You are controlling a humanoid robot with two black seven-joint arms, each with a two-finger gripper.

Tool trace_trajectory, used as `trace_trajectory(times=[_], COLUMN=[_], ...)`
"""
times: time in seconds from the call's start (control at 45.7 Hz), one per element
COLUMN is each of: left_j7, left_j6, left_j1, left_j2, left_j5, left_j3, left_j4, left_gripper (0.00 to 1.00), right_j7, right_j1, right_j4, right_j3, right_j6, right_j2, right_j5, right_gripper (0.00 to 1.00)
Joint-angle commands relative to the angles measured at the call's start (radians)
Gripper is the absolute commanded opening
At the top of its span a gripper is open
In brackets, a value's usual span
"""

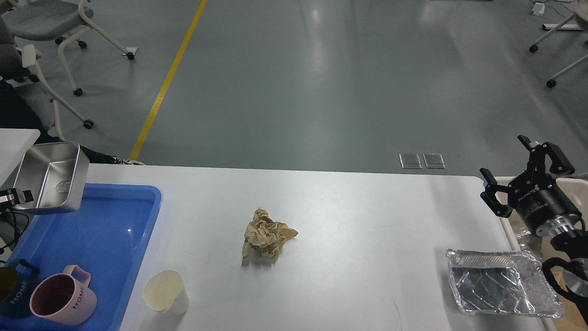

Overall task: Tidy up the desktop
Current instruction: 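Grasp the steel box edge and lift it over the tray, then lower the steel box into the blue tray and release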

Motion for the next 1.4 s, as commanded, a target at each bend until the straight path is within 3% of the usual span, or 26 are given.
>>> trace_trajectory(times=[0.0,0.263,0.547,0.941,1.379], left_j7=[-0.003,-0.008,-0.011,-0.012,-0.012], left_j6=[0.007,0.007,0.016,0.028,0.052], left_j1=[0.047,0.077,0.138,0.182,0.247], left_j2=[-0.07,-0.191,-0.404,-0.551,-0.619], left_j5=[-0.001,-0.004,-0.002,0.002,0.001], left_j3=[-0.002,-0.002,0.0,0.003,0.003], left_j4=[0.079,0.26,0.476,0.596,0.664], left_gripper=[0.01,0.01,0.02,0.02,0.06], right_j7=[0.0,0.0,0.0,0.0,0.0], right_j1=[0.0,-0.002,0.003,0.0,0.002], right_j4=[0.001,0.001,0.001,0.001,0.001], right_j3=[-0.009,-0.014,-0.019,-0.019,-0.019], right_j6=[0.0,0.0,0.0,0.002,0.002], right_j2=[-0.005,0.003,0.006,0.011,0.012], right_j5=[-0.001,-0.001,-0.003,-0.003,-0.003], right_gripper=[1.0,1.0,1.0,1.0,1.0])
